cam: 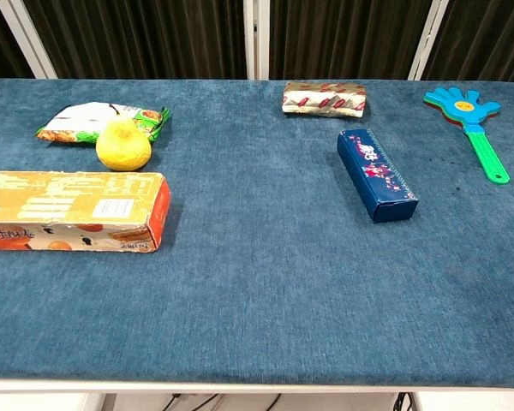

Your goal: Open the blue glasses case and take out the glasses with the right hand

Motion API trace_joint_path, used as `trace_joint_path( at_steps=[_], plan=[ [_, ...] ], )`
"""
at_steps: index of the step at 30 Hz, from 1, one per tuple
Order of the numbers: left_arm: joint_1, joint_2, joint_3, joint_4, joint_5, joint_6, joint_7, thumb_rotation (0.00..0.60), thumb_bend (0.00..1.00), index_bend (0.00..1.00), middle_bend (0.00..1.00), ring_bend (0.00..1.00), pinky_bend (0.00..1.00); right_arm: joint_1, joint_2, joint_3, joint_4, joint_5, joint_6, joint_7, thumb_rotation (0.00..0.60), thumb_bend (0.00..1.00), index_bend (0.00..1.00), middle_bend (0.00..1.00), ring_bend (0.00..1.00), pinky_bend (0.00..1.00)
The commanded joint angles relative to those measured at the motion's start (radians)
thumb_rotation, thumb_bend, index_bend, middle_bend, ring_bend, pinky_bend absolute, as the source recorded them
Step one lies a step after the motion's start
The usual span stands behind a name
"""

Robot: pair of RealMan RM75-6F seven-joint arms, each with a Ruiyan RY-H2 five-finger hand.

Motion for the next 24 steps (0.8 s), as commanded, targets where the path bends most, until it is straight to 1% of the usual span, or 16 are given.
trace_joint_path(
  at_steps=[1,9,11,15,18,21,23,24],
  plan=[
    [0.000,0.000,0.000,0.000,0.000,0.000,0.000,0.600,0.36,0.71,0.69,0.52,0.48,0.004,-0.002,0.001,-0.002,0.000,-0.005,-0.004,0.600,0.18,0.00,0.12,0.00,0.00],
    [-0.001,-0.001,-0.001,0.000,-0.001,-0.001,0.005,0.600,0.36,0.71,0.69,0.52,0.48,0.013,-0.003,0.002,0.000,0.014,-0.022,-0.001,0.600,0.18,0.00,0.12,0.00,0.00],
    [-0.001,-0.001,-0.001,-0.001,-0.001,0.000,0.006,0.600,0.36,0.71,0.69,0.52,0.48,0.027,0.002,0.005,-0.004,0.017,-0.042,0.010,0.600,0.20,0.00,0.12,0.00,0.00],
    [0.001,-0.002,0.000,-0.001,0.000,0.003,0.006,0.600,0.36,0.71,0.69,0.52,0.48,0.074,0.012,0.024,-0.017,0.036,-0.106,0.034,0.600,0.31,0.00,0.14,0.00,0.00],
    [0.001,-0.002,0.000,0.000,0.001,0.004,0.005,0.600,0.36,0.71,0.69,0.52,0.48,0.139,0.018,0.053,-0.034,0.095,-0.215,0.057,0.600,0.43,0.00,0.16,0.00,0.00],
    [0.001,-0.002,0.000,0.000,0.001,0.004,0.005,0.600,0.36,0.71,0.69,0.52,0.48,0.216,0.008,0.086,-0.045,0.192,-0.359,0.044,0.600,0.55,0.00,0.18,0.00,0.00],
    [0.002,-0.002,0.000,0.000,0.001,0.004,0.004,0.600,0.36,0.71,0.69,0.52,0.48,0.271,-0.013,0.111,-0.037,0.267,-0.457,0.026,0.600,0.65,0.00,0.20,0.00,0.00],
    [0.001,-0.002,0.000,0.000,0.000,0.004,0.003,0.600,0.36,0.71,0.69,0.52,0.48,0.294,-0.025,0.121,-0.029,0.301,-0.498,0.017,0.600,0.67,0.00,0.20,0.00,0.00]
  ],
)
